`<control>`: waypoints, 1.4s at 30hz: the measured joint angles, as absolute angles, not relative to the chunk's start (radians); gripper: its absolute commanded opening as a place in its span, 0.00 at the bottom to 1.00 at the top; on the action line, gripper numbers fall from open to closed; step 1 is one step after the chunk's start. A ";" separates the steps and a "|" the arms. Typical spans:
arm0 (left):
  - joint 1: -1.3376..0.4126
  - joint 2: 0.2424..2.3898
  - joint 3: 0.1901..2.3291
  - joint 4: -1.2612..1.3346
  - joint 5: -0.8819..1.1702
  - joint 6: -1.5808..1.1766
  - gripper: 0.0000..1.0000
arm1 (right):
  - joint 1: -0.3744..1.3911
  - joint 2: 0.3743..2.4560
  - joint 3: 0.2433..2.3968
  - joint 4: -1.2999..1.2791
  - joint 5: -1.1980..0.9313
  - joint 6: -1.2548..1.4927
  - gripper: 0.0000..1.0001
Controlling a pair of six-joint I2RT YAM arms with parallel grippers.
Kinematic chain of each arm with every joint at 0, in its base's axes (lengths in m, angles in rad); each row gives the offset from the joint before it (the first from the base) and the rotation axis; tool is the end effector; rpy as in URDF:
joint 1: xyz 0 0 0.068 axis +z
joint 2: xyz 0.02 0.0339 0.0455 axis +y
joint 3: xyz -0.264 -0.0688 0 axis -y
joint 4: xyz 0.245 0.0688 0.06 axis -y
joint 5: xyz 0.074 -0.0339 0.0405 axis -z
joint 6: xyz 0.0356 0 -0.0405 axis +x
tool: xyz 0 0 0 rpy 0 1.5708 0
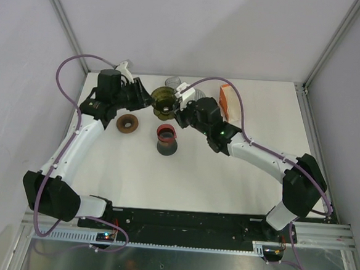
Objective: Place the coffee filter in the dripper
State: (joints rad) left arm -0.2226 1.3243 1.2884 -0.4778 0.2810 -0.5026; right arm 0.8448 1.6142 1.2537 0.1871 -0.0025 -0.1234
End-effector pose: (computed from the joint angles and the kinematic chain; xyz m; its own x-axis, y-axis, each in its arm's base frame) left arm 0.2873 -0.0752 0.3675 -0.6357 -0.3306 -0.6976 0.1614 0.8267 -0.5390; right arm 0.2587 0.2916 0.3281 -0.0214 -0.2095 -0.9776 -0.7579 0.6411 -0.1208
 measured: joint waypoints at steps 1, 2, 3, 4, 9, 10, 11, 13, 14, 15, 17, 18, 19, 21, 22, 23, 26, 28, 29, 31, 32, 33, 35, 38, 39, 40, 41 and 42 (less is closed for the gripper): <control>-0.223 1.323 1.288 -0.478 0.279 -0.490 0.49 | 0.828 1.614 1.254 0.179 -0.016 -0.118 0.00; -0.222 1.322 1.288 -0.477 0.274 -0.483 0.51 | 0.817 1.615 1.254 0.171 -0.027 -0.112 0.00; -0.222 1.320 1.288 -0.477 0.272 -0.470 0.52 | 0.800 1.616 1.254 0.159 -0.046 -0.105 0.00; -0.222 1.319 1.288 -0.477 0.270 -0.464 0.54 | 0.791 1.616 1.254 0.152 -0.053 -0.103 0.00; -0.216 1.313 1.288 -0.477 0.257 -0.426 0.65 | 0.773 1.625 1.254 0.122 -0.089 -0.094 0.00; -0.213 1.312 1.288 -0.478 0.254 -0.418 0.68 | 0.773 1.627 1.254 0.120 -0.099 -0.093 0.00; -0.207 1.311 1.288 -0.478 0.250 -0.412 0.71 | 0.773 1.627 1.254 0.115 -0.110 -0.093 0.00; -0.187 1.308 1.288 -0.478 0.249 -0.398 0.76 | 0.775 1.627 1.254 0.102 -0.144 -0.095 0.00; -0.171 1.306 1.288 -0.478 0.250 -0.390 0.77 | 0.775 1.627 1.254 0.097 -0.162 -0.099 0.00; -0.150 1.303 1.288 -0.479 0.255 -0.384 0.79 | 0.775 1.627 1.254 0.092 -0.181 -0.104 0.00; -0.108 1.297 1.288 -0.479 0.258 -0.373 0.81 | 0.775 1.627 1.252 0.086 -0.211 -0.109 0.00; -0.087 1.293 1.288 -0.479 0.259 -0.364 0.81 | 0.775 1.627 1.248 0.087 -0.228 -0.110 0.00; -0.068 1.290 1.288 -0.479 0.258 -0.356 0.82 | 0.775 1.626 1.243 0.087 -0.239 -0.112 0.00; -0.046 1.286 1.288 -0.479 0.254 -0.340 0.82 | 0.774 1.626 1.226 0.093 -0.267 -0.116 0.00; -0.042 1.285 1.288 -0.479 0.253 -0.331 0.82 | 0.774 1.626 1.216 0.095 -0.280 -0.117 0.00; -0.041 1.285 1.288 -0.479 0.253 -0.324 0.82 | 0.774 1.626 1.205 0.096 -0.291 -0.120 0.00; -0.042 1.285 1.288 -0.480 0.255 -0.305 0.82 | 0.774 1.626 1.181 0.097 -0.311 -0.127 0.00; -0.042 1.285 1.288 -0.480 0.257 -0.298 0.82 | 0.773 1.626 1.174 0.103 -0.320 -0.130 0.00; -0.042 1.285 1.288 -0.480 0.257 -0.294 0.82 | 0.771 1.626 1.174 0.104 -0.323 -0.131 0.00; -0.042 1.285 1.288 -0.480 0.258 -0.288 0.82 | 0.768 1.626 1.172 0.106 -0.324 -0.133 0.00; -0.042 1.285 1.288 -0.480 0.258 -0.287 0.82 | 0.767 1.626 1.171 0.106 -0.325 -0.133 0.00; -0.042 1.285 1.288 -0.480 0.258 -0.287 0.82 | 0.765 1.626 1.170 0.106 -0.327 -0.133 0.00; -0.042 1.285 1.288 -0.480 0.259 -0.287 0.82 | 0.762 1.626 1.167 0.110 -0.331 -0.134 0.00; -0.042 1.285 1.288 -0.480 0.260 -0.287 0.82 | 0.759 1.626 1.165 0.113 -0.334 -0.134 0.00; -0.042 1.285 1.288 -0.480 0.261 -0.287 0.82 | 0.757 1.626 1.164 0.114 -0.336 -0.134 0.00; -0.042 1.285 1.288 -0.480 0.262 -0.287 0.82 | 0.757 1.626 1.164 0.114 -0.339 -0.134 0.00; -0.042 1.285 1.288 -0.480 0.263 -0.287 0.82 | 0.755 1.626 1.163 0.116 -0.341 -0.134 0.00; -0.042 1.285 1.288 -0.480 0.265 -0.287 0.82 | 0.755 1.626 1.162 0.117 -0.344 -0.135 0.00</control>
State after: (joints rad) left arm -0.0418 1.2846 1.2884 -0.4801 0.2646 -0.2867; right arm 0.7551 1.6260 1.1618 0.1173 -0.3443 -0.1349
